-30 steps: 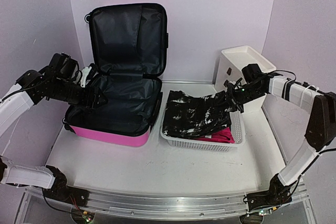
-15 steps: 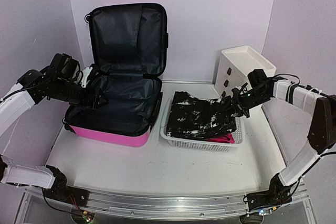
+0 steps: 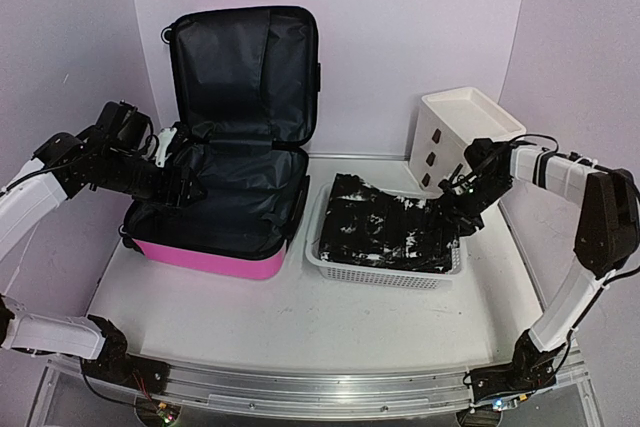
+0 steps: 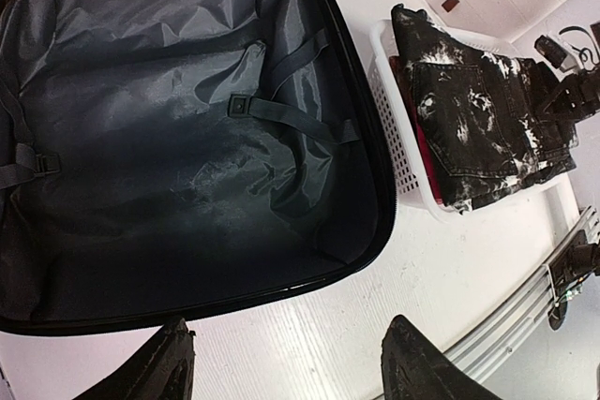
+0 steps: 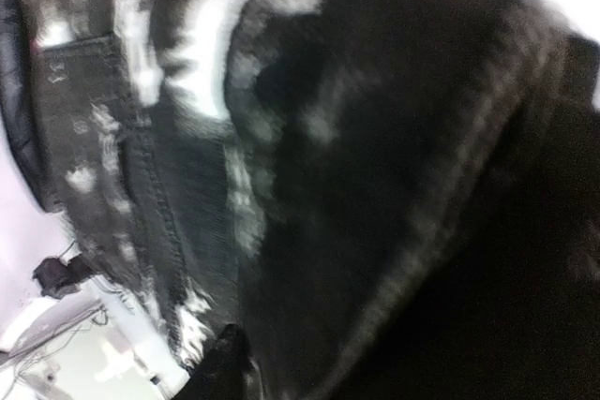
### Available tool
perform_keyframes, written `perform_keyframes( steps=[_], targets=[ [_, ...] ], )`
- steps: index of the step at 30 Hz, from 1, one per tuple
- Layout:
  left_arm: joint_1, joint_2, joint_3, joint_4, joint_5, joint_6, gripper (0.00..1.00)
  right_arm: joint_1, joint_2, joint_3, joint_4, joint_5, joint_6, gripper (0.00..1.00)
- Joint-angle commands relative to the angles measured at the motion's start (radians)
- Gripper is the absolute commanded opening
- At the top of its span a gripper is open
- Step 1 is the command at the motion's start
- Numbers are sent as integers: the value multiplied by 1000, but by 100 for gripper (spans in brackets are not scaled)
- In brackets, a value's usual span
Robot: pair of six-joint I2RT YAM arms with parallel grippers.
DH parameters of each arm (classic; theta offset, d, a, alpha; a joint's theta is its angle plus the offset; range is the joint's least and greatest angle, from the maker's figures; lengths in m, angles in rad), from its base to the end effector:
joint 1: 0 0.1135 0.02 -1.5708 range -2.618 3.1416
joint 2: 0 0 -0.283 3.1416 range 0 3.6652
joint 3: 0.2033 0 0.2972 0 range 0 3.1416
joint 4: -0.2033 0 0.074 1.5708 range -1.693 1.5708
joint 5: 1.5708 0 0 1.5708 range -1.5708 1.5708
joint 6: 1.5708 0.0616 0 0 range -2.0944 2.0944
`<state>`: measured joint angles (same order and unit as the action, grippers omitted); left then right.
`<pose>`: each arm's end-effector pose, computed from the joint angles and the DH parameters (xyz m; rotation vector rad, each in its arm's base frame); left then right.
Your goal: Open, take out, and arrange the luggage
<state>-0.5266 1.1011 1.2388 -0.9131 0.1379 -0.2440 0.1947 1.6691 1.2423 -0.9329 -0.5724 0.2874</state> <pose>0.2278 -0.1422 0.3707 0.4071 2.3670 -0.5327 0.3506 0.1031 0.2063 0.0447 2.9401 0.9142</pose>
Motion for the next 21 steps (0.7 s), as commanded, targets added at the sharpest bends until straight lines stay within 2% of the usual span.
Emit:
perform_keyframes(
  steps=[1,4,7,9,13,17,21],
  targets=[
    [1,-12,42,52,-1,1,69,-3,-75,98,-231,226,-151,52],
    [2,-44,39,52,-18,5,71,9,-156,141,-357,389,-177,63],
    [2,-82,31,52,-40,0,74,49,-223,160,-404,413,-151,66],
    [2,-97,24,52,-54,-11,77,116,-234,173,-397,351,-125,68],
    [2,-112,11,87,-78,-8,84,194,-180,168,-249,87,-65,69],
    [3,-81,9,163,-91,32,86,197,-99,125,-86,-25,-33,52],
    [20,18,-1,298,-109,48,86,194,-77,-24,-44,101,-53,30]
  ],
)
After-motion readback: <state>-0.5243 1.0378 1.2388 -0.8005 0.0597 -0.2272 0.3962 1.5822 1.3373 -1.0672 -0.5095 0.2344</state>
